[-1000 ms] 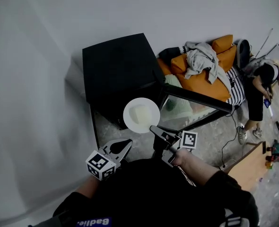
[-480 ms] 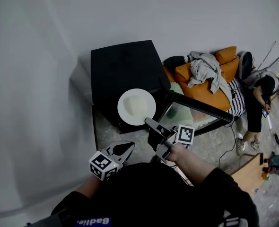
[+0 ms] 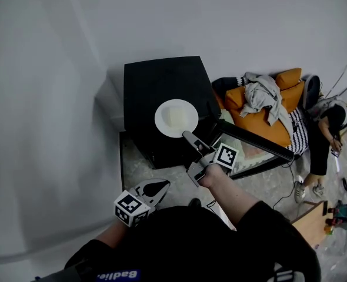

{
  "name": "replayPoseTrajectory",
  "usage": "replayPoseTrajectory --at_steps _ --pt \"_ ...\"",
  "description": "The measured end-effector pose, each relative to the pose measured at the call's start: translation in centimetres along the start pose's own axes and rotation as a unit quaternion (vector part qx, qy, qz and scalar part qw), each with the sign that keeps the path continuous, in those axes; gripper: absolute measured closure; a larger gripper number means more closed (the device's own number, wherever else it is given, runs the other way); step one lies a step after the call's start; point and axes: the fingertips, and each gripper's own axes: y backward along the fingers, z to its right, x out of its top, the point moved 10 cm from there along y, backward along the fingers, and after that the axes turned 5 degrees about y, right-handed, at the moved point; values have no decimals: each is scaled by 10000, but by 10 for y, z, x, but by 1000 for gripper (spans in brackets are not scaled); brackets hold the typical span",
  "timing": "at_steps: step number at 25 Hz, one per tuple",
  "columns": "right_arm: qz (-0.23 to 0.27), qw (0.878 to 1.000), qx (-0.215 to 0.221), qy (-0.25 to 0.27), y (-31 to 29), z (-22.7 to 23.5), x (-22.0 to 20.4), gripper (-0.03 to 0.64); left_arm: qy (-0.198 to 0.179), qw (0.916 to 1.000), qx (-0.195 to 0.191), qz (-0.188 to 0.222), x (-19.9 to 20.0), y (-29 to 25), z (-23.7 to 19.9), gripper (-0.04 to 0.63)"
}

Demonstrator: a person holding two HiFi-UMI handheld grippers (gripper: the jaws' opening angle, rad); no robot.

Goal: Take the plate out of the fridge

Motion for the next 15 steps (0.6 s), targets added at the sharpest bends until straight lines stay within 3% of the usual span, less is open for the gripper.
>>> replayPoseTrajectory --at_steps 15 --pt "433 9988 -197 -61 -35 15 12 594 50 10000 70 -18 -1 5 -4 598"
